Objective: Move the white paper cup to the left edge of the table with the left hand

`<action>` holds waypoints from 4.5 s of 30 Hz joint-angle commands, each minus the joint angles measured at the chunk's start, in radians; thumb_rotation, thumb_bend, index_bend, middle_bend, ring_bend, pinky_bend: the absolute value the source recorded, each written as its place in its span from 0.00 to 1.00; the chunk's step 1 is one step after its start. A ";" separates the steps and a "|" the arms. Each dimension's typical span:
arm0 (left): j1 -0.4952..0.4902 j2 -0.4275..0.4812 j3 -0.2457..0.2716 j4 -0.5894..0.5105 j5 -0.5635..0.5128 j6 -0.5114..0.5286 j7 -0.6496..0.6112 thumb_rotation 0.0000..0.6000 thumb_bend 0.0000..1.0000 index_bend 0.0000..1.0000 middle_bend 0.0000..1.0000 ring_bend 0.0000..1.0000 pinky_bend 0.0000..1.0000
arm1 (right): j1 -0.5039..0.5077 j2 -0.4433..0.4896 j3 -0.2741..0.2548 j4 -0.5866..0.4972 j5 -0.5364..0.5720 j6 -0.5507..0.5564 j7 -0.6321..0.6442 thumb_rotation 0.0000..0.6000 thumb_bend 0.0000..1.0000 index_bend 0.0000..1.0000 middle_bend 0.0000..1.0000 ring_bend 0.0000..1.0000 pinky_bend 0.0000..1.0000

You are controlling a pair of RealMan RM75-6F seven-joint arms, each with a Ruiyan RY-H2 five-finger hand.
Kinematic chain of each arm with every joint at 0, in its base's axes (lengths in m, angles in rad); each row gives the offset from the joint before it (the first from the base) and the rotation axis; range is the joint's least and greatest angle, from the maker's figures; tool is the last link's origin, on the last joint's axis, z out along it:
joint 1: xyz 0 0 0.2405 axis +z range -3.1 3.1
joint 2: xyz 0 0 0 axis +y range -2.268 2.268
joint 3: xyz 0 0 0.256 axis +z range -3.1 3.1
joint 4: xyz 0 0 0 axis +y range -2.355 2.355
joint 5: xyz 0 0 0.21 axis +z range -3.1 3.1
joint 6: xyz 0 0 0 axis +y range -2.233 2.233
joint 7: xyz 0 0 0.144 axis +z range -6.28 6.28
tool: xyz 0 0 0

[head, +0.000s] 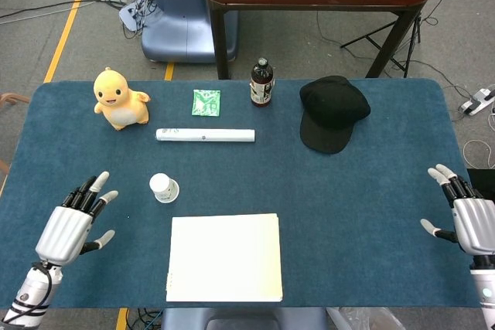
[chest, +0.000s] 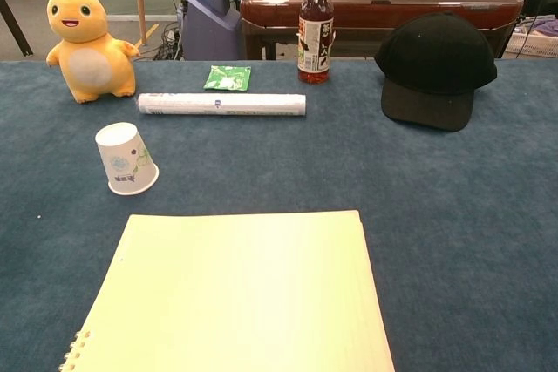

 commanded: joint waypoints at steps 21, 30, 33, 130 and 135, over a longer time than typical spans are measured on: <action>-0.165 -0.130 -0.020 0.066 0.073 -0.151 0.182 1.00 0.15 0.19 0.00 0.00 0.20 | -0.008 0.025 0.007 -0.012 0.025 -0.009 0.019 1.00 0.00 0.15 0.13 0.14 0.37; -0.228 -0.166 -0.044 0.115 0.063 -0.201 0.232 1.00 0.15 0.19 0.00 0.00 0.20 | -0.010 0.030 0.008 -0.013 0.025 -0.007 0.029 1.00 0.00 0.15 0.13 0.14 0.37; -0.244 -0.176 -0.046 0.140 0.053 -0.220 0.246 1.00 0.15 0.20 0.00 0.00 0.20 | -0.011 0.032 0.009 -0.013 0.024 -0.007 0.033 1.00 0.00 0.15 0.13 0.14 0.37; -0.417 -0.376 0.041 0.662 0.022 -0.244 0.421 1.00 0.15 0.34 0.00 0.00 0.00 | -0.003 0.052 -0.020 -0.025 -0.010 -0.039 0.070 1.00 0.00 0.15 0.13 0.14 0.37; -0.418 -0.378 0.044 0.666 0.019 -0.241 0.414 1.00 0.15 0.36 0.00 0.00 0.00 | -0.003 0.052 -0.020 -0.025 -0.010 -0.039 0.070 1.00 0.00 0.15 0.13 0.14 0.37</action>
